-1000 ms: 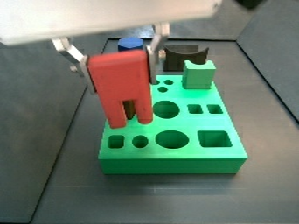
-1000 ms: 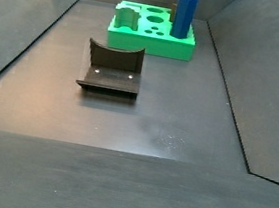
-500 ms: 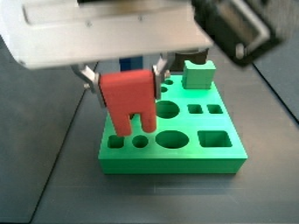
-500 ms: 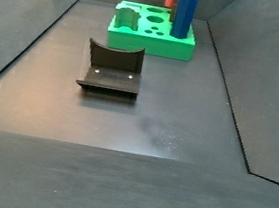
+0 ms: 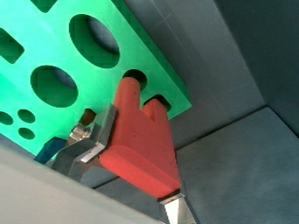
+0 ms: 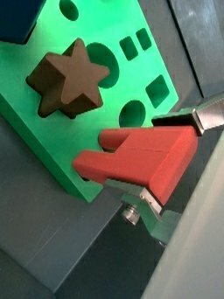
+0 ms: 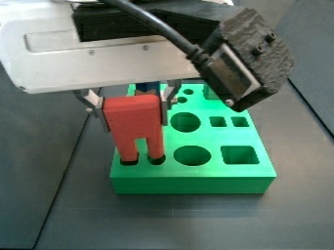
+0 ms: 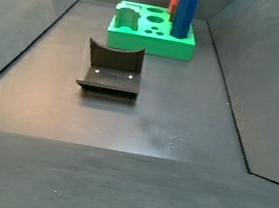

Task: Pick up the square-circle object. Move up. Rotate the square-circle object. Place the square-circle object on the fixture. Regrasp the square-circle object. Move to above the board. Insert the square-circle object.
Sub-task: Insert the square-circle object.

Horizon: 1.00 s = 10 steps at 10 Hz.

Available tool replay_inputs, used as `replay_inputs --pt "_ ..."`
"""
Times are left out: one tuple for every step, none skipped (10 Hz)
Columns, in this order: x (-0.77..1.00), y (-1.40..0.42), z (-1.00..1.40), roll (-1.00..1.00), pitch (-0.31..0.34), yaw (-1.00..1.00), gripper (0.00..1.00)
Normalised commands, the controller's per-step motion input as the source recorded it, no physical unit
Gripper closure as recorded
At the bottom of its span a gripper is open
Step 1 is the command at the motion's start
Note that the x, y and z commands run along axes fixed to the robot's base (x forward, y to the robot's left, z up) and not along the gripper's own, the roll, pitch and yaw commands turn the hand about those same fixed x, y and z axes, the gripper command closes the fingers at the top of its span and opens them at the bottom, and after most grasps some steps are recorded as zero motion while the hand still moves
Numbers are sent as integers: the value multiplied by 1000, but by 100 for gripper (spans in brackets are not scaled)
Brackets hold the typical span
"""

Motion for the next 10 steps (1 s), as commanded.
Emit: replay_inputs --pt "-134 -163 -194 -29 17 -9 100" --pt "0 -223 -306 44 -4 0 100" --pt "23 -263 -726 120 47 0 100" --pt "237 -183 -720 77 227 0 100" --pt "237 -71 -729 0 247 -86 100" --pt "251 -3 -706 0 260 -154 100" --pt "289 0 -700 0 260 -271 100" --pt "363 0 -686 -31 249 -317 100" --pt "377 60 -660 -56 251 -357 100" --pt "320 103 -623 -86 254 -380 100"
